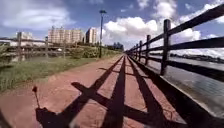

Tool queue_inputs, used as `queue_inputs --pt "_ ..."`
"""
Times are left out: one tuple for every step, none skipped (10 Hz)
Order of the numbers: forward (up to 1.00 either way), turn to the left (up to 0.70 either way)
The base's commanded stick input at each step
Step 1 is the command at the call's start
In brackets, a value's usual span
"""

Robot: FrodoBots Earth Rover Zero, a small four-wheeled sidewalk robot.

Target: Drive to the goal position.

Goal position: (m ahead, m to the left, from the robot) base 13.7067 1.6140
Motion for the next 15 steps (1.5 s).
queue_inputs --pt "0.85 0.0" --pt "0.85 0.0" --pt "0.85 0.0" --pt "0.85 0.0" --pt "0.85 0.0" --pt "0.85 0.0" --pt "0.85 0.0" --pt "0.85 0.0" --pt "0.85 0.0" --pt "0.85 0.0" --pt "0.85 0.0" --pt "0.85 -0.27" --pt "0.85 -0.34" --pt "0.85 -0.27" --pt "0.85 0.0"
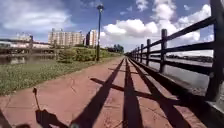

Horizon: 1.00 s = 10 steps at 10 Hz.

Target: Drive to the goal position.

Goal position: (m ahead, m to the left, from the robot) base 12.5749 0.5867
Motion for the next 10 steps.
queue_inputs --pt "0.85 0.0" --pt "0.85 0.0" --pt "0.85 0.0" --pt "0.85 0.0" --pt "0.85 0.0" --pt "0.85 0.0" --pt "0.85 0.0" --pt "0.85 0.0" --pt "0.85 0.0" --pt "0.85 0.0"
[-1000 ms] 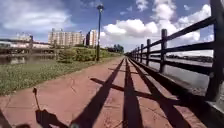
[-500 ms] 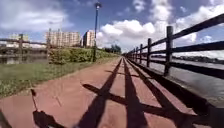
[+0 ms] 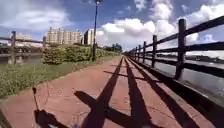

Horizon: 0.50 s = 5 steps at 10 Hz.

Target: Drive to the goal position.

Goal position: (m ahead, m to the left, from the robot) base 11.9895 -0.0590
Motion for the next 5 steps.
queue_inputs --pt "0.85 0.0" --pt "0.85 0.0" --pt "0.85 0.0" --pt "0.85 0.0" --pt "0.85 0.0"
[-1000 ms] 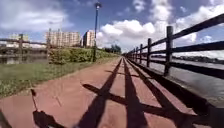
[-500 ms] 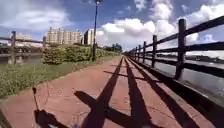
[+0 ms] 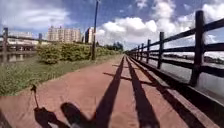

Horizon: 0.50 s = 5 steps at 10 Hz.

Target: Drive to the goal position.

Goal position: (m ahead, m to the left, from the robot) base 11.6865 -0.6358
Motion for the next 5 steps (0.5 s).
queue_inputs --pt "0.85 0.0" --pt "0.85 0.0" --pt "0.85 -0.34" --pt "0.85 -0.19" --pt "0.85 0.0"
